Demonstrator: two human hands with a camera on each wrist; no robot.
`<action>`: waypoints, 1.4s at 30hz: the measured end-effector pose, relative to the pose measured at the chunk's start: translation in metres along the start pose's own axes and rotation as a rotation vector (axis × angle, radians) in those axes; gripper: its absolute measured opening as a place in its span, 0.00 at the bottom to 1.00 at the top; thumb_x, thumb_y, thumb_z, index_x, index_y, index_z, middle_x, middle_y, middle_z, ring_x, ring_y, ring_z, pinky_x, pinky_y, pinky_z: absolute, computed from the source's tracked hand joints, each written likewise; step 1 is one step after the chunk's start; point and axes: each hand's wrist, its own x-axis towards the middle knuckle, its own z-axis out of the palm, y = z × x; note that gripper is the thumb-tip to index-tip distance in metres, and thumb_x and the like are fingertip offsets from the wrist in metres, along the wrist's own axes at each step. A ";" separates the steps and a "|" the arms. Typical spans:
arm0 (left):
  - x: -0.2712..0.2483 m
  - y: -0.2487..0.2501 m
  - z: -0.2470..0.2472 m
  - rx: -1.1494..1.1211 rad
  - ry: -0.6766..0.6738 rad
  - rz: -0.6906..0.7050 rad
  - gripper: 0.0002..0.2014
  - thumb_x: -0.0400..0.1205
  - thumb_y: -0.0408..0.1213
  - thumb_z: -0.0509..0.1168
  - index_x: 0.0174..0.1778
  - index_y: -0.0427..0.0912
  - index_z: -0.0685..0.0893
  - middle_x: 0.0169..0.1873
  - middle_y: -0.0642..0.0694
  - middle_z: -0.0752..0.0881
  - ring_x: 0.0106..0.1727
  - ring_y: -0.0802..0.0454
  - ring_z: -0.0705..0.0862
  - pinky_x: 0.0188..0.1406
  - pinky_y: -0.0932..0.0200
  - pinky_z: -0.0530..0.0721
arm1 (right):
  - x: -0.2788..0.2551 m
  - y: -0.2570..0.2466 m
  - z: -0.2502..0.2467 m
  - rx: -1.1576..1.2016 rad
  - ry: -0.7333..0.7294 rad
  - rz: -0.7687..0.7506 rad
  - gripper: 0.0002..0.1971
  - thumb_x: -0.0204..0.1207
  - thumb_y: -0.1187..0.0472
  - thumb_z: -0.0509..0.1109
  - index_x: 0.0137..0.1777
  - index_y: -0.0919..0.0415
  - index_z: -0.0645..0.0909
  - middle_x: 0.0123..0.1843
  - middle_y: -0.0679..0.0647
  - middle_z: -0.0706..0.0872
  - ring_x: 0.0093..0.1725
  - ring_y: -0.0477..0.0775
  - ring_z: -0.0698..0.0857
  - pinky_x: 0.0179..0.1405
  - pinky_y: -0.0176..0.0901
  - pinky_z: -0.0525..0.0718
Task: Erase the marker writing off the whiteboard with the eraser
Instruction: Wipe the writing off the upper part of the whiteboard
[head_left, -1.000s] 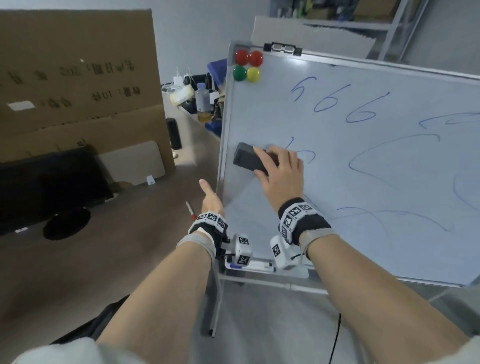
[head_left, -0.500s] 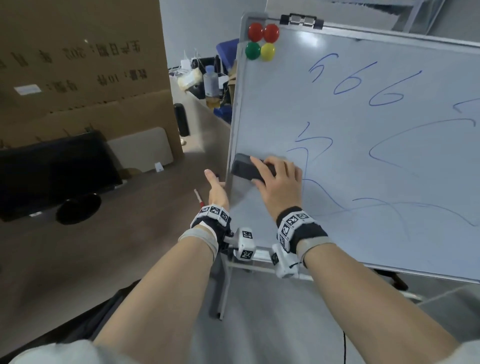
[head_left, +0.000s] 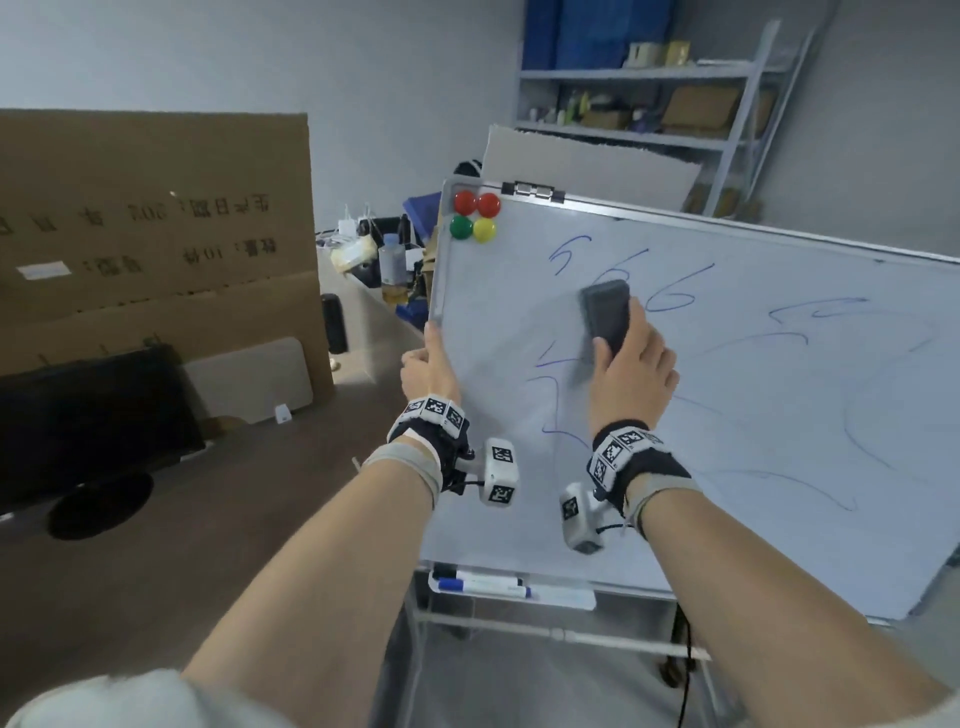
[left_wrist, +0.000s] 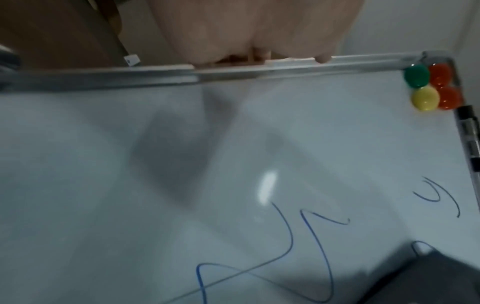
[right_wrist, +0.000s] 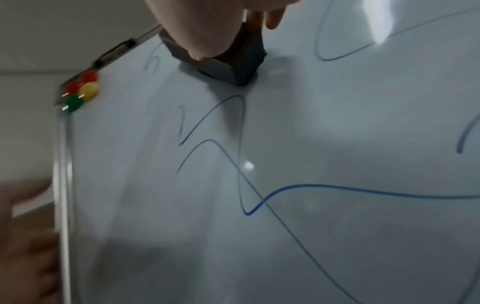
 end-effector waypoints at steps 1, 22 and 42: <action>0.001 -0.003 0.004 0.027 0.037 0.015 0.31 0.80 0.66 0.53 0.56 0.40 0.80 0.57 0.41 0.85 0.60 0.40 0.82 0.63 0.49 0.76 | 0.001 0.005 -0.001 0.000 0.024 0.059 0.31 0.82 0.50 0.66 0.82 0.53 0.61 0.69 0.61 0.80 0.58 0.69 0.79 0.52 0.61 0.79; 0.019 -0.035 0.004 0.170 0.139 0.022 0.28 0.87 0.56 0.47 0.62 0.36 0.80 0.67 0.35 0.81 0.72 0.35 0.74 0.75 0.42 0.67 | -0.077 0.013 0.001 0.002 -0.390 -0.422 0.35 0.65 0.60 0.82 0.73 0.45 0.75 0.60 0.52 0.80 0.55 0.60 0.76 0.55 0.53 0.79; -0.001 -0.098 -0.012 0.230 0.144 0.037 0.24 0.88 0.56 0.43 0.58 0.43 0.76 0.56 0.39 0.86 0.63 0.35 0.80 0.68 0.37 0.73 | -0.116 0.043 -0.006 0.015 -0.312 -0.062 0.31 0.62 0.60 0.84 0.66 0.49 0.79 0.60 0.58 0.80 0.56 0.66 0.78 0.54 0.57 0.77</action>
